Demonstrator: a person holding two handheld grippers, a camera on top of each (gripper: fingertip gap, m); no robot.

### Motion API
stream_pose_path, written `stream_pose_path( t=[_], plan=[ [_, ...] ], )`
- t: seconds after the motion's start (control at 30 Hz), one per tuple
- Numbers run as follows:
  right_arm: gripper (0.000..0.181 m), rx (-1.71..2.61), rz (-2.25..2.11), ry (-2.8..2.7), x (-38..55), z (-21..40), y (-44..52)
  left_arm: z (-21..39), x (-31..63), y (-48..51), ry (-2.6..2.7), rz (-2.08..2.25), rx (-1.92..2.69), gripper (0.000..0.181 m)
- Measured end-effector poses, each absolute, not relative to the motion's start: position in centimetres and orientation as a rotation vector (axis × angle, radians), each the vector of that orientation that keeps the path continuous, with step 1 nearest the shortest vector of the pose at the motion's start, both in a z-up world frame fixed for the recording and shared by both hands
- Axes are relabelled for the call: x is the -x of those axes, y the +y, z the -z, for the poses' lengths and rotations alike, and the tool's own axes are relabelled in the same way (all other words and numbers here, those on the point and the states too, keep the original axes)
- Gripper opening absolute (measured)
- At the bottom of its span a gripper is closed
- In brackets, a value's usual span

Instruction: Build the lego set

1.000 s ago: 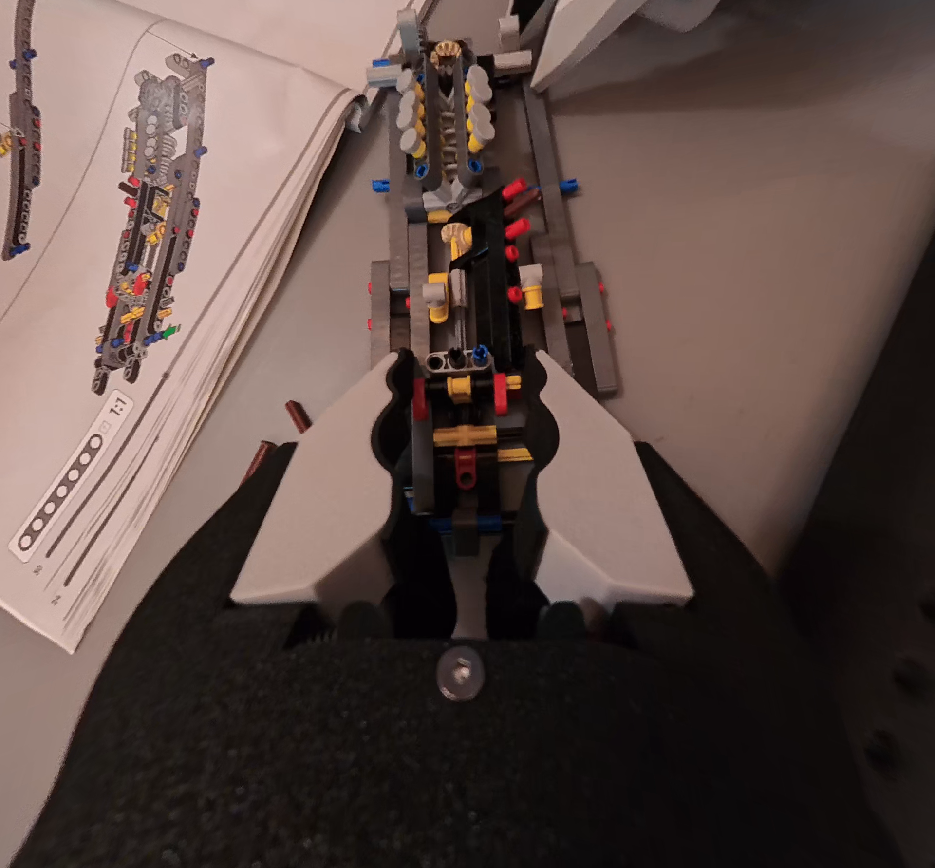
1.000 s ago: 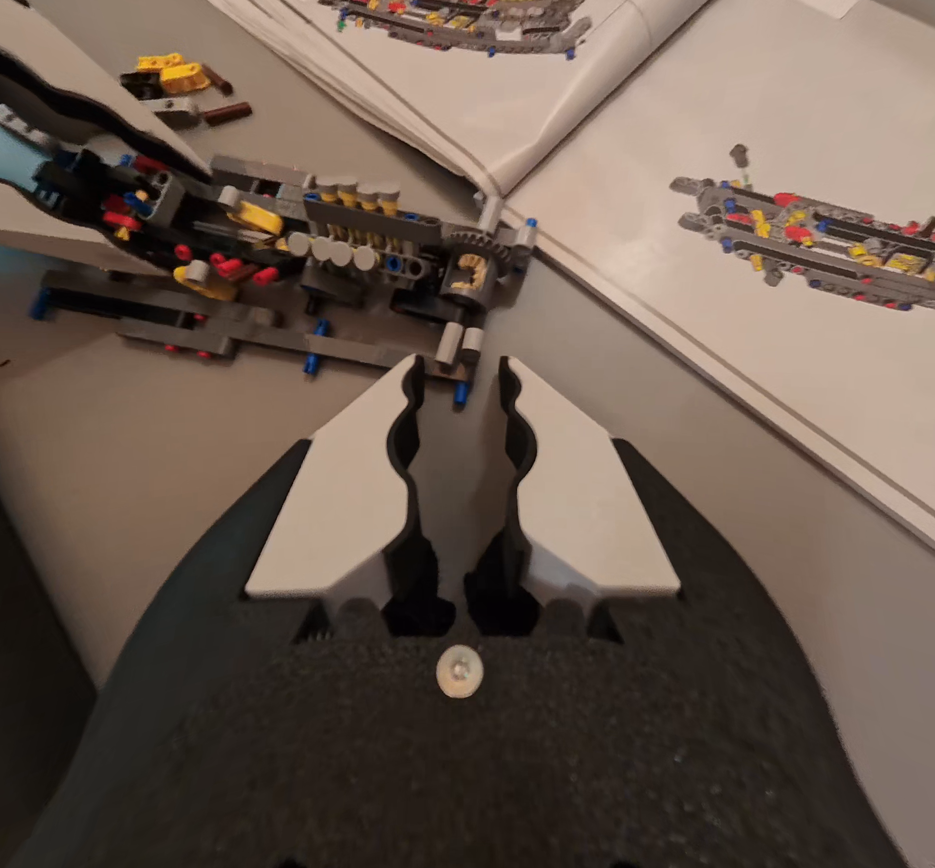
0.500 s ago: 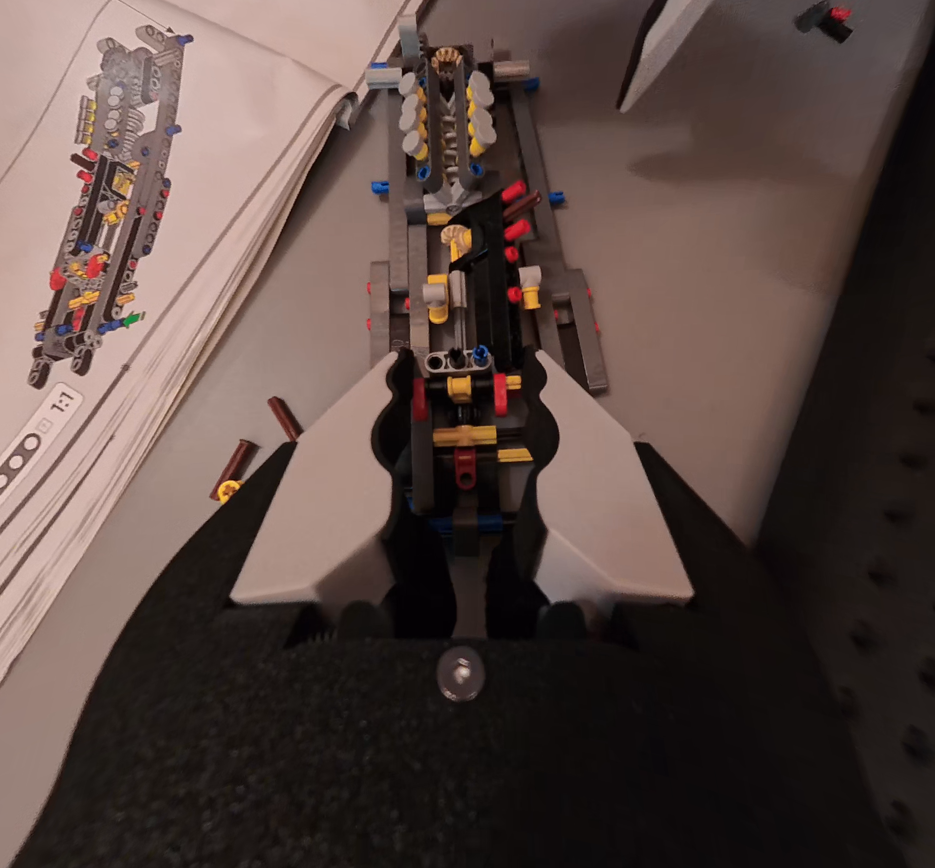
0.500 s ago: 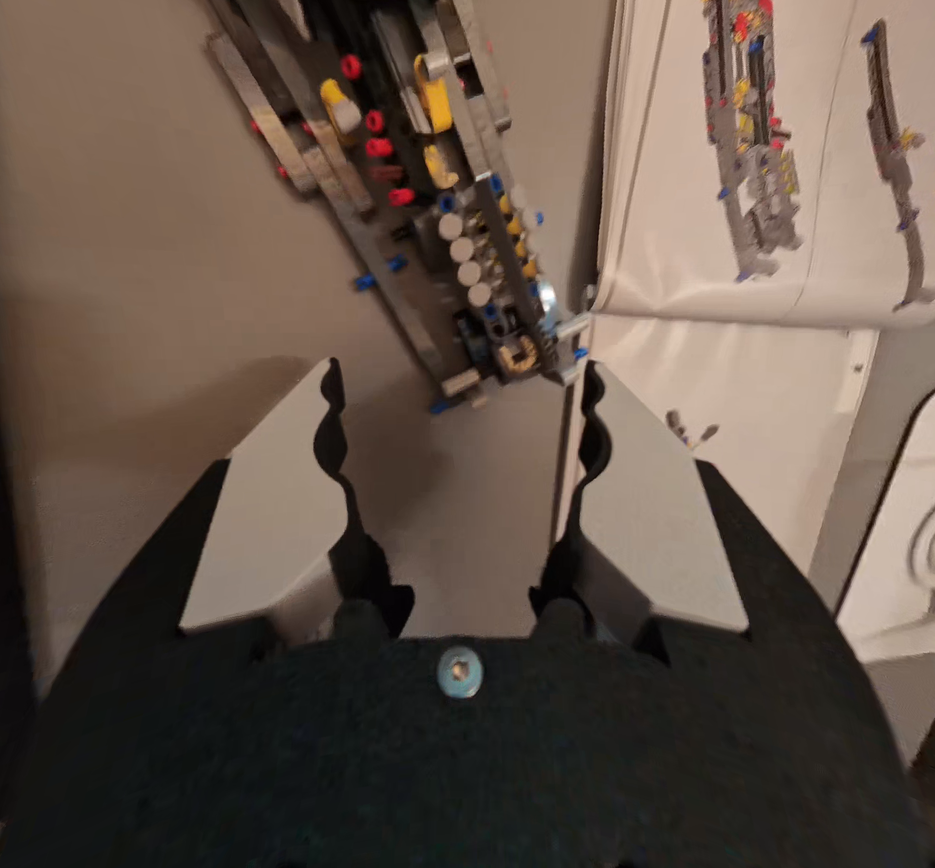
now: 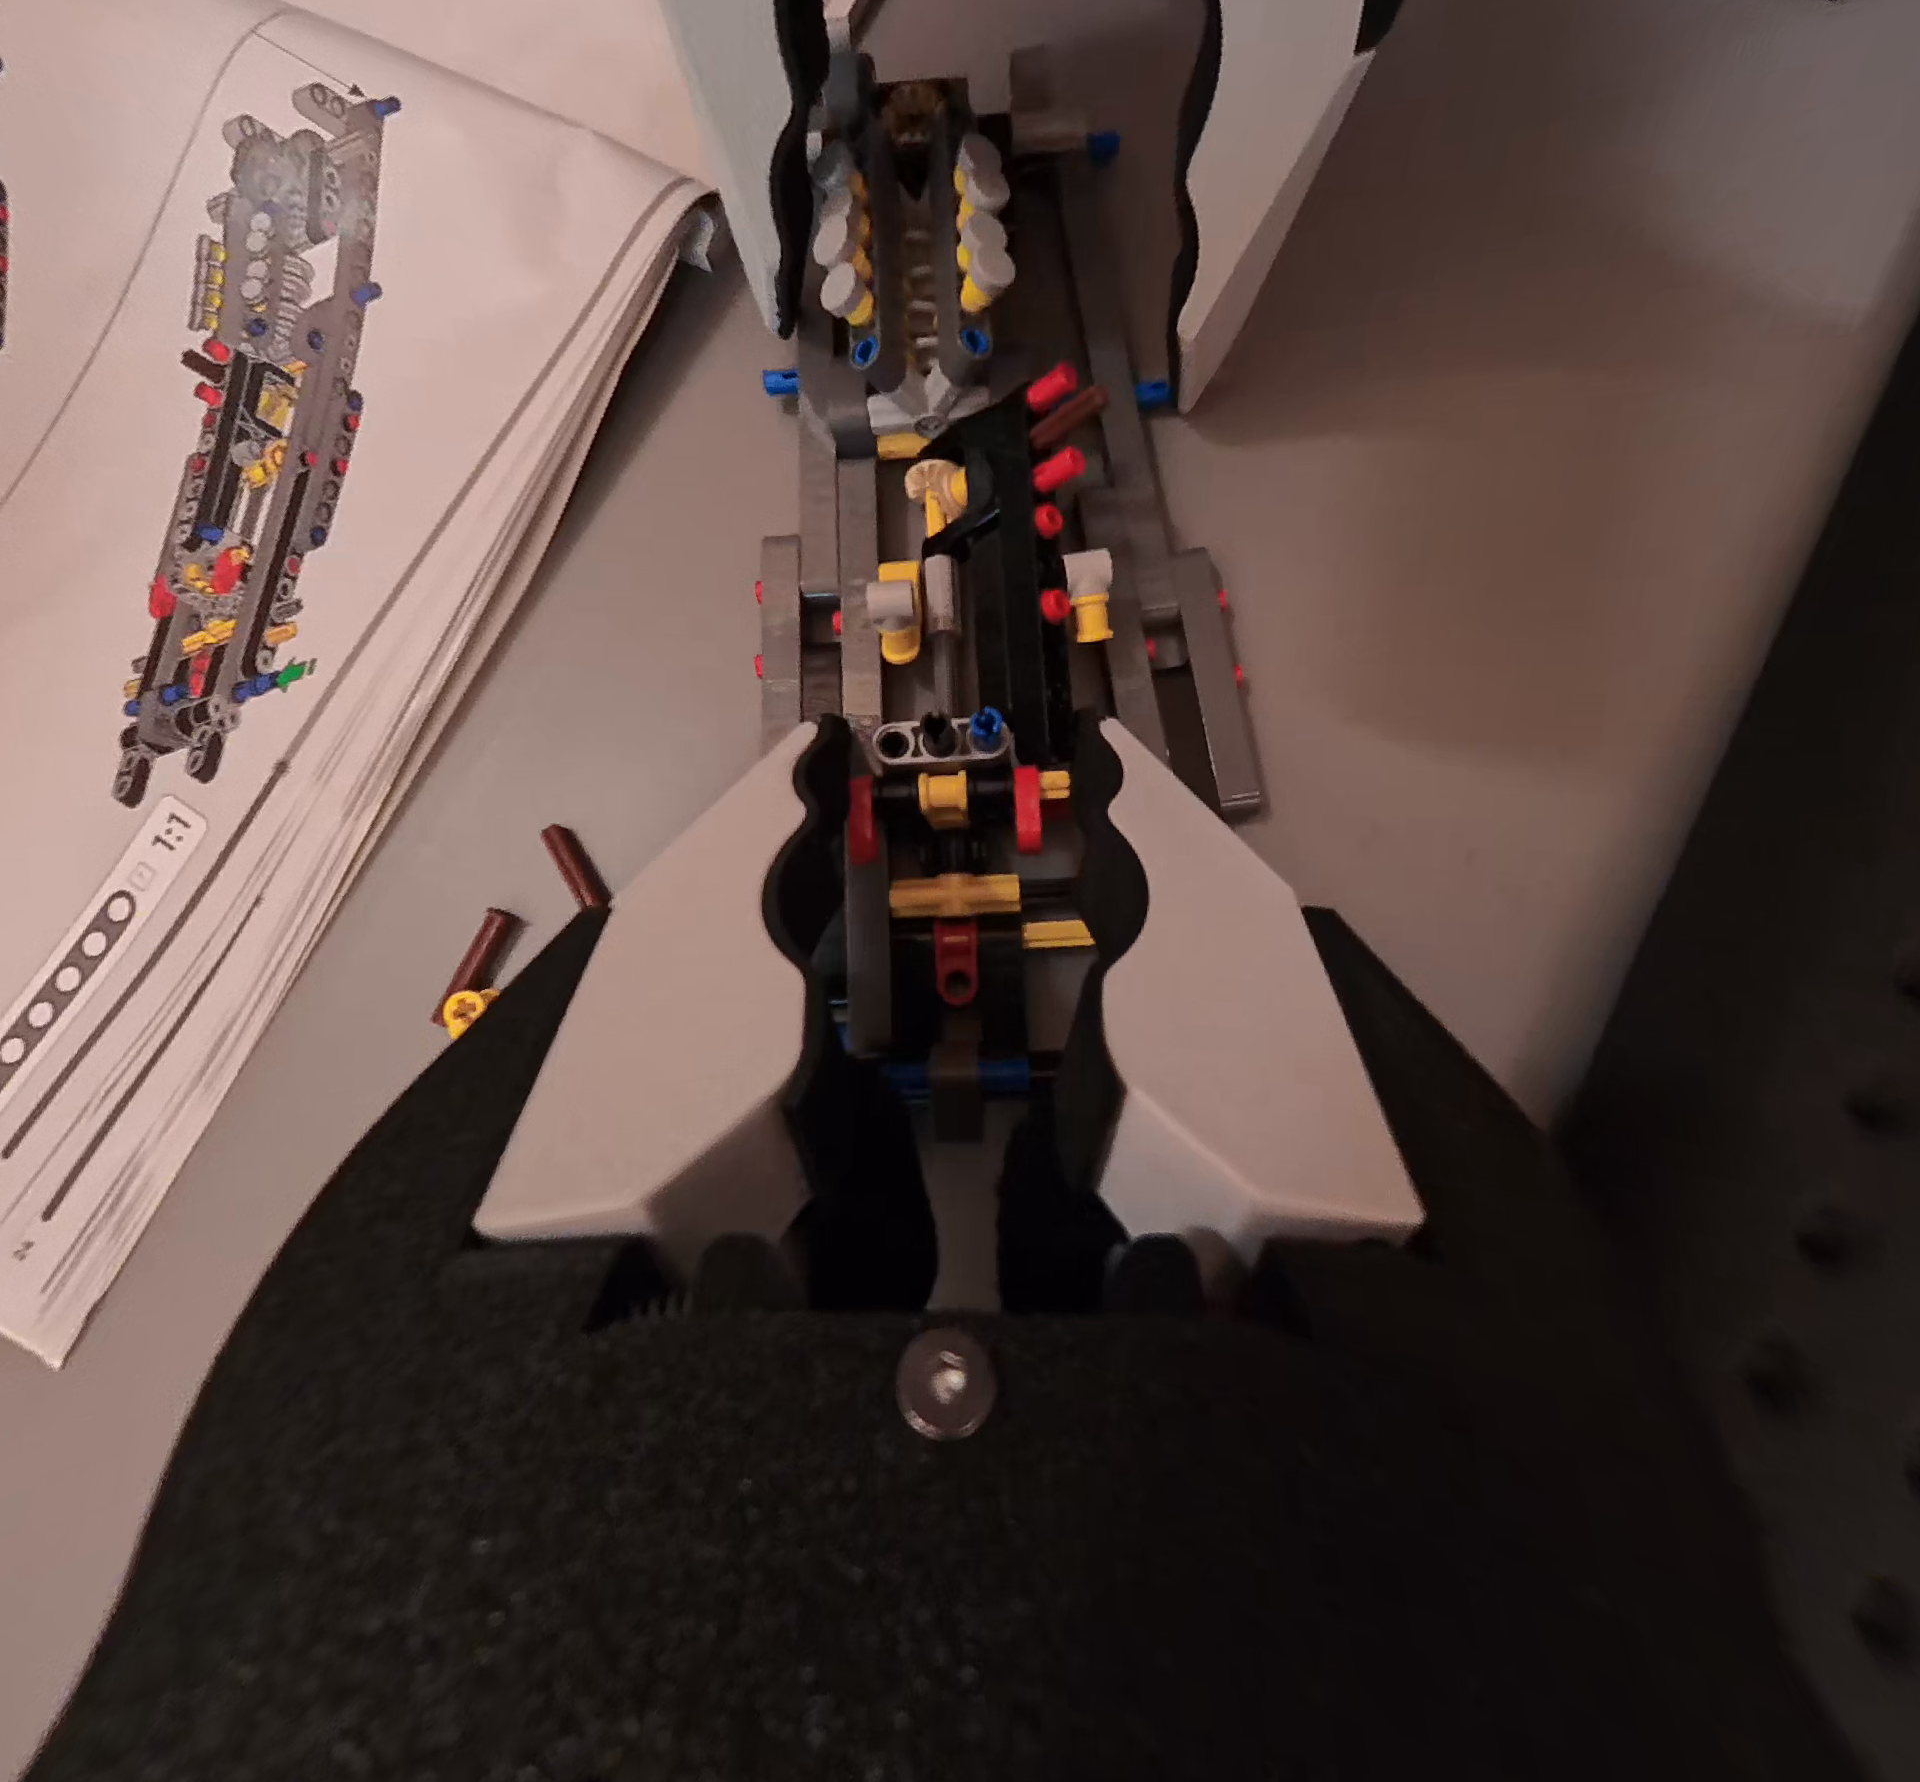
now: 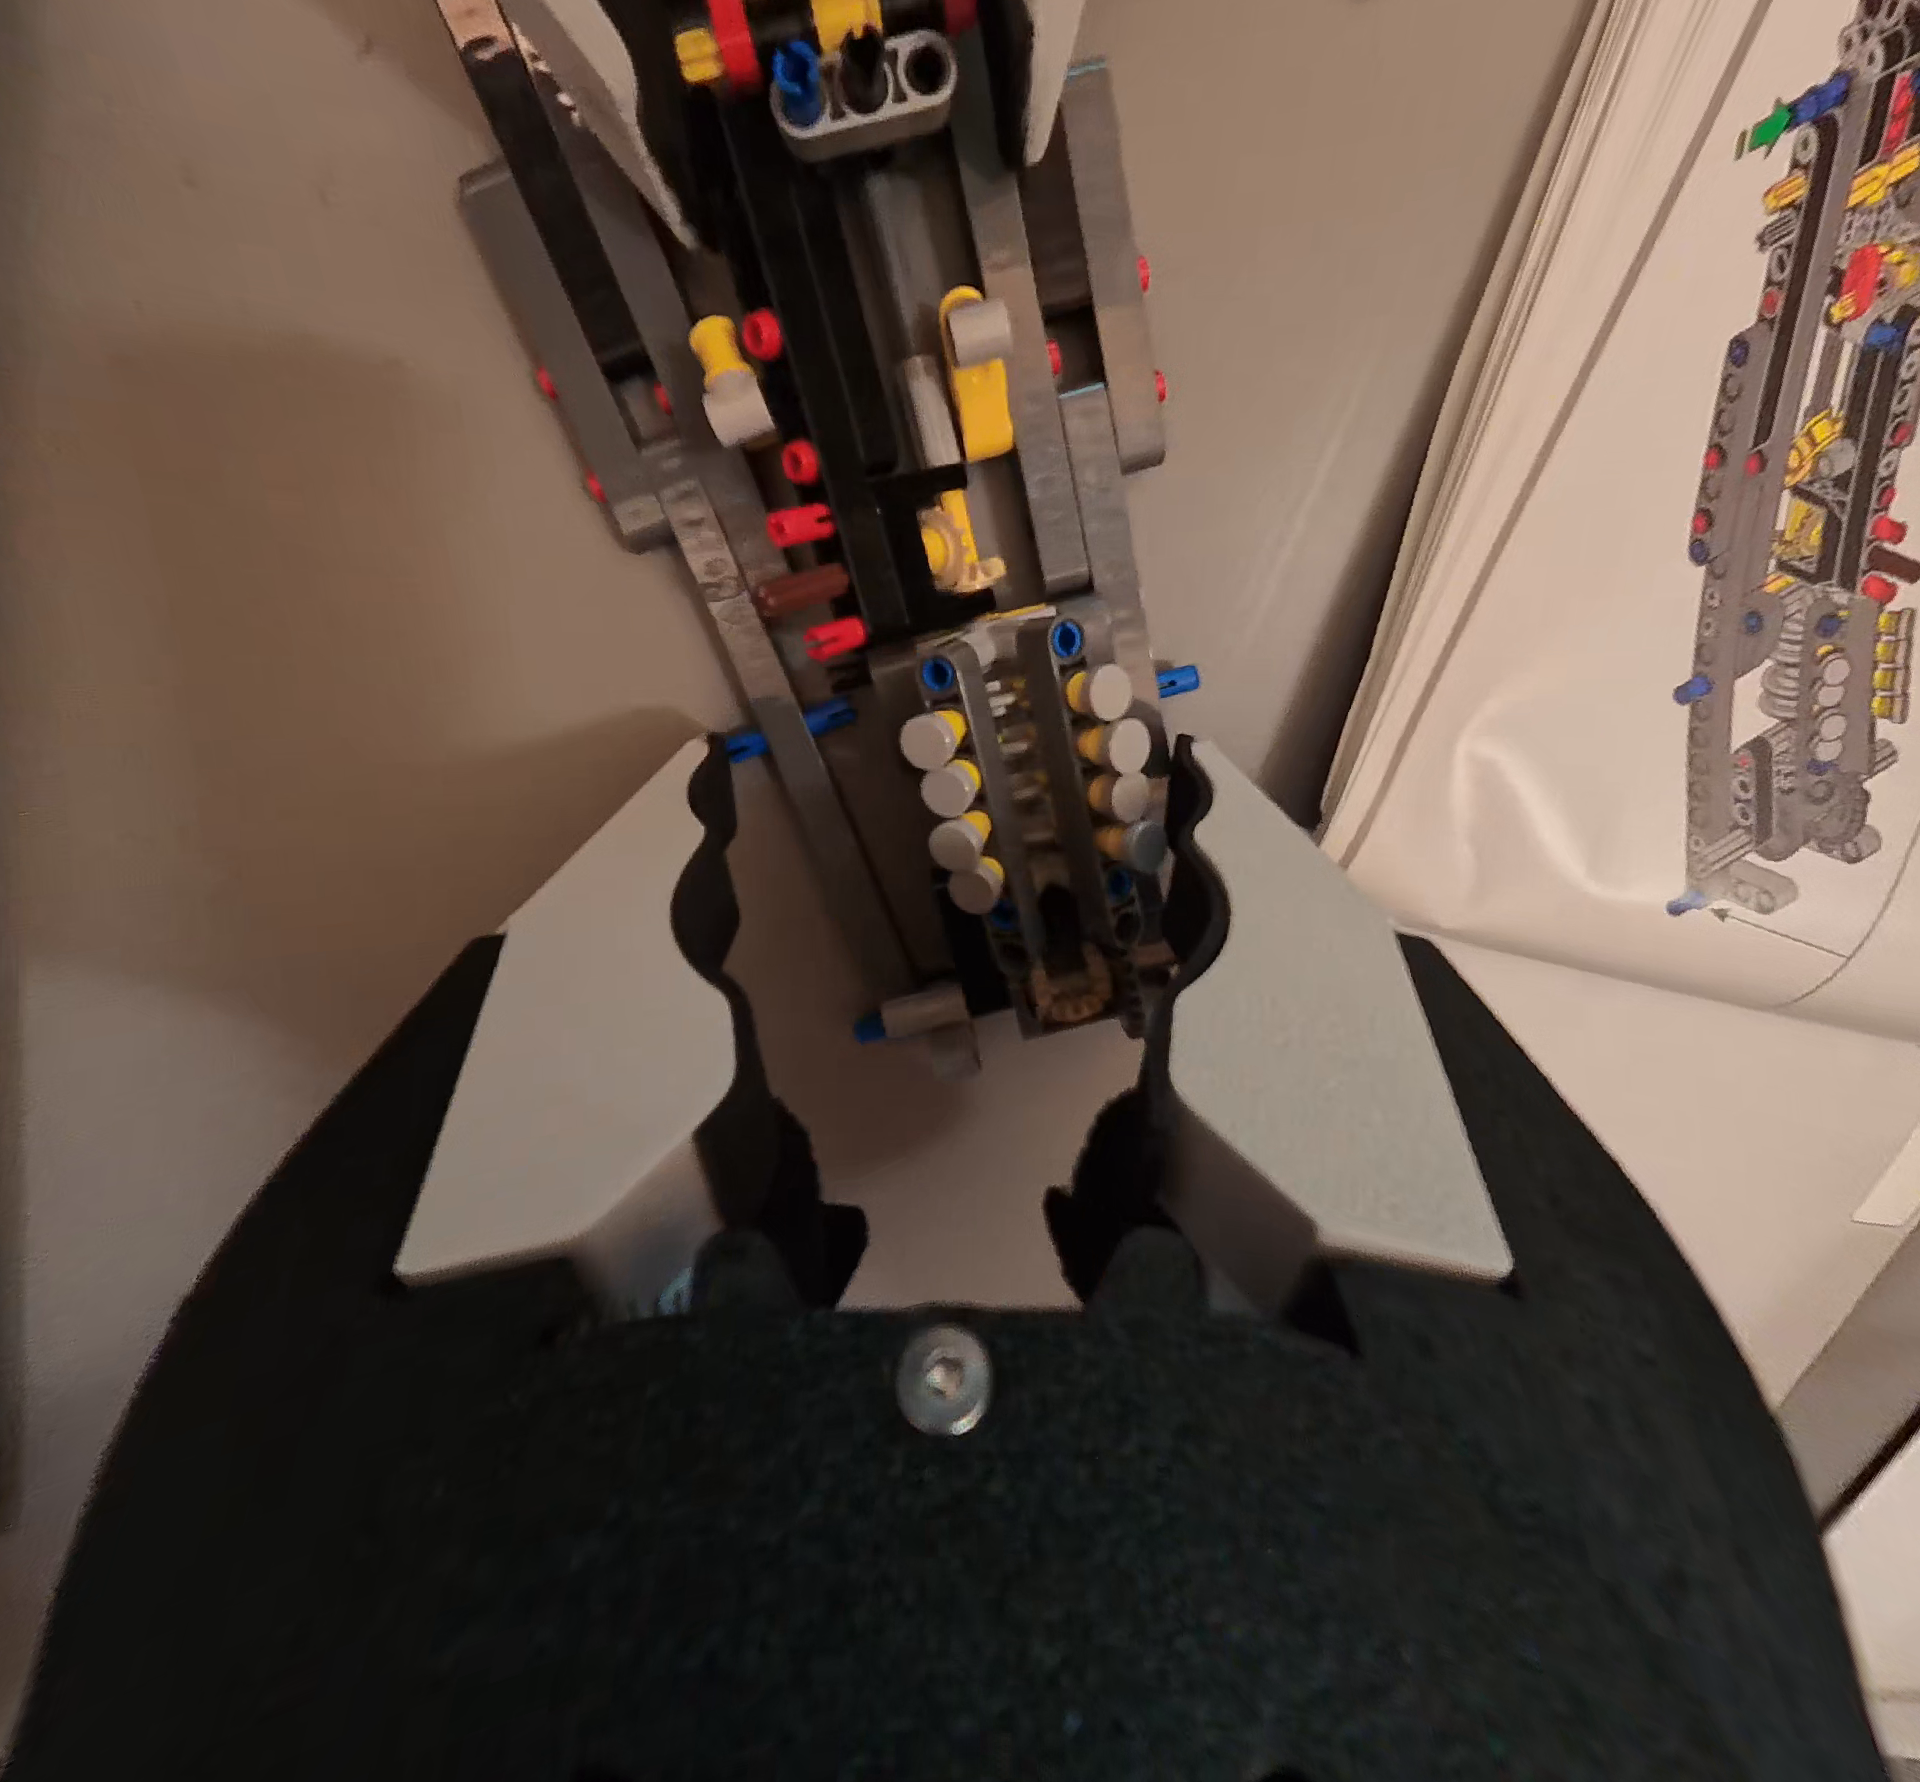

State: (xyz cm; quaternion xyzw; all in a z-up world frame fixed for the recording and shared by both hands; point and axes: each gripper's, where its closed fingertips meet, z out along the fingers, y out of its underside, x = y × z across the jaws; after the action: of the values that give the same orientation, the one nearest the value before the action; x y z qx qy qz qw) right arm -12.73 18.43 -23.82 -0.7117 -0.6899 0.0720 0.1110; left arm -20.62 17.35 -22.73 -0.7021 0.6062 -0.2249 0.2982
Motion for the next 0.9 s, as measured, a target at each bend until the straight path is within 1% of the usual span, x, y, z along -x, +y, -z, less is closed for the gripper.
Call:
stream_pose_path(
  t=[0.23, 0.47, 0.67, 0.83, 0.9],
  plan=[
    [0.078, 2.118, -0.233, -2.025, 12.6, 23.9, 18.2, 22.7, 20.7, 17.1, 1.62, 0.701, 1.9, 0.042],
    [0.079, 2.119, -0.233, -2.025, 12.7, 23.9, 18.2, 22.7, 20.7, 17.2, 1.648, 0.66, 1.854, 0.041],
    [0.084, 2.185, -0.199, -2.032, 12.5, 23.8, 18.2, 22.8, 20.7, 17.4, 1.653, 0.613, 1.826, 0.042],
    [0.085, 2.124, -0.289, -1.911, 13.9, 21.6, 17.9, 22.8, 20.7, 17.4, 1.65, 0.611, 1.824, 0.041],
    [0.092, 2.079, -0.292, -1.9, 14.9, 21.3, 17.4, 22.8, 20.7, 17.4, 1.65, 0.607, 1.823, 0.042]
  ],
)
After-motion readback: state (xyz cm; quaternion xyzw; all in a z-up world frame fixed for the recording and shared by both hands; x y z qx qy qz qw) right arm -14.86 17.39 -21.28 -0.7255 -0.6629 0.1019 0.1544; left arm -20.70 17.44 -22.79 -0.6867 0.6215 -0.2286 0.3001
